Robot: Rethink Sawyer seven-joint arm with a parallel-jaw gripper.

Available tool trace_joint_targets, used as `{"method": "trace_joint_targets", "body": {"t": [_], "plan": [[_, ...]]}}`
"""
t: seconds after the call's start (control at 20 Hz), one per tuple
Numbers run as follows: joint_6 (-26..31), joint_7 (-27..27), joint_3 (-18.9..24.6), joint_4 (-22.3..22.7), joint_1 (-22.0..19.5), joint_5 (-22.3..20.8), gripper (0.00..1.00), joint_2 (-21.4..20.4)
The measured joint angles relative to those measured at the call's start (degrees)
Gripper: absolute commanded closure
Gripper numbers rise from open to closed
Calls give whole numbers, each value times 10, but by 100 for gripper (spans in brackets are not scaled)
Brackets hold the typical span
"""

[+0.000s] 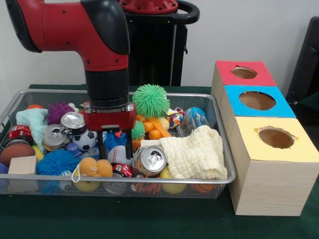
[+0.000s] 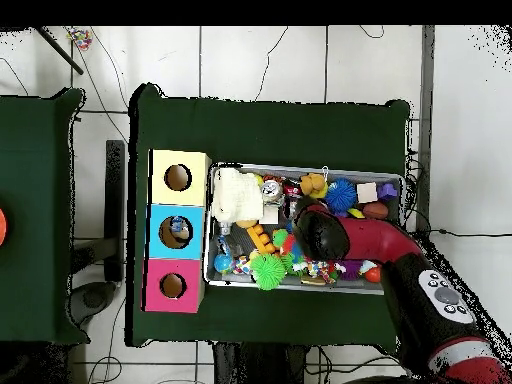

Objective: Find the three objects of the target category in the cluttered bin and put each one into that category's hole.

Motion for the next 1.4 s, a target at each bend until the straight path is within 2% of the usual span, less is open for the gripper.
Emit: {"method": "trace_joint_targets", "body": {"t": [0.25,0.65,1.1,1.4], "plan": [[0,0,0,-15,-5,3,0,12],[0,0,0,-13,-11,2,0,6],[0,0,-2,29,-23,2,0,-42],[0,0,-5,48,-33,2,0,-59]]}}
